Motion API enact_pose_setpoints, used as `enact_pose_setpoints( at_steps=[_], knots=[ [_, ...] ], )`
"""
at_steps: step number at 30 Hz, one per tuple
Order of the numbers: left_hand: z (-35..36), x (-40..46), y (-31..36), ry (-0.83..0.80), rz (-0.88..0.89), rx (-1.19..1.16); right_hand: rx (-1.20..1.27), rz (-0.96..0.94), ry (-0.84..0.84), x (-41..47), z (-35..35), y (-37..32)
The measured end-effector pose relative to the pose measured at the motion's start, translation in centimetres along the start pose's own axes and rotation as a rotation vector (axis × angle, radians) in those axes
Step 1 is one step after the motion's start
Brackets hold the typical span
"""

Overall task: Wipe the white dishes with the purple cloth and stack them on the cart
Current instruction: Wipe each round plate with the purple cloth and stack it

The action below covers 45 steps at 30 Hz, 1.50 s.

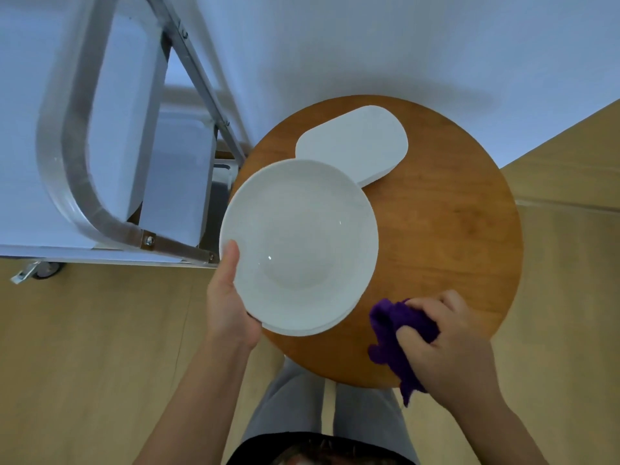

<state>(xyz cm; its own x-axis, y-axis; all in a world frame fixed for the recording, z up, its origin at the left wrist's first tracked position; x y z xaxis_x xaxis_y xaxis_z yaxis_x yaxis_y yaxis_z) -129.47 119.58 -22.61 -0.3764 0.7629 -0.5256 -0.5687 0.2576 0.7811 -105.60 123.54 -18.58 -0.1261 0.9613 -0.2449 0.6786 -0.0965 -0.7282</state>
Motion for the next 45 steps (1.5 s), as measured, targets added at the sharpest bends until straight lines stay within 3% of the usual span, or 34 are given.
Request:
enact_pose_setpoints(
  at_steps=[5, 14, 17, 21, 24, 28, 30, 33, 35, 42, 45],
  knots=[
    [-2.0, 0.0, -1.6, 0.127, -0.082, 0.047, -0.001, 0.175, 0.081, 2.0, 0.0, 2.9],
    [-3.5, 0.7, -3.4, 0.169, -0.155, 0.243, 0.164, 0.342, 0.155, 4.3, 3.4, 6.6],
    [-4.6, 1.0, -2.8, 0.273, -0.117, 0.517, 0.154, 0.378, 0.169, 5.2, 4.3, 7.4],
    [-6.1, 1.1, -0.9, 0.415, 0.139, 1.148, 0.191, 0.371, 0.130, 6.2, 5.9, 7.6],
    [-6.8, 1.6, -0.9, 0.507, 0.172, 1.195, 0.223, 0.370, 0.106, 6.9, 7.4, 7.5],
    [-6.5, 3.0, -2.1, 0.389, 0.148, 1.269, 0.365, 0.506, 0.060, 7.7, 9.8, 7.4],
    [-6.7, 3.5, -2.7, 0.326, 0.149, 1.245, 0.434, 0.518, 0.023, 8.2, 10.5, 6.9],
    [-6.7, 3.8, -3.1, 0.263, 0.158, 1.165, 0.358, 0.313, -0.043, 8.8, 10.5, 5.1],
    [-6.4, 3.8, -3.2, 0.216, 0.183, 1.085, 0.382, 0.286, -0.033, 8.5, 10.5, 4.6],
    [-8.0, 5.8, -4.2, 0.137, -0.152, 0.540, 1.054, 0.546, -0.167, 8.2, 12.9, 4.6],
    [-6.7, 6.7, -4.3, 0.023, -0.178, 0.474, 1.136, 0.573, -0.251, 8.3, 13.6, 4.7]
  ],
)
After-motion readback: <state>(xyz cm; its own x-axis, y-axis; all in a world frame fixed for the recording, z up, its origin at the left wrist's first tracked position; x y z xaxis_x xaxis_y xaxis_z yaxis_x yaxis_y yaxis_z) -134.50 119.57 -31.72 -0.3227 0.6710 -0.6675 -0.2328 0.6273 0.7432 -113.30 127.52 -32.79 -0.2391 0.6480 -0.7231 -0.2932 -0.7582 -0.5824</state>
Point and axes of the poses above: each hand's wrist, its own x-axis towards the middle knuckle, its own z-axis out of the palm, y = z × x, the point moved 6 cm from there along x, towards the middle knuckle, and after that the axes turned 13 degrees about x, right-handed, at the moved point
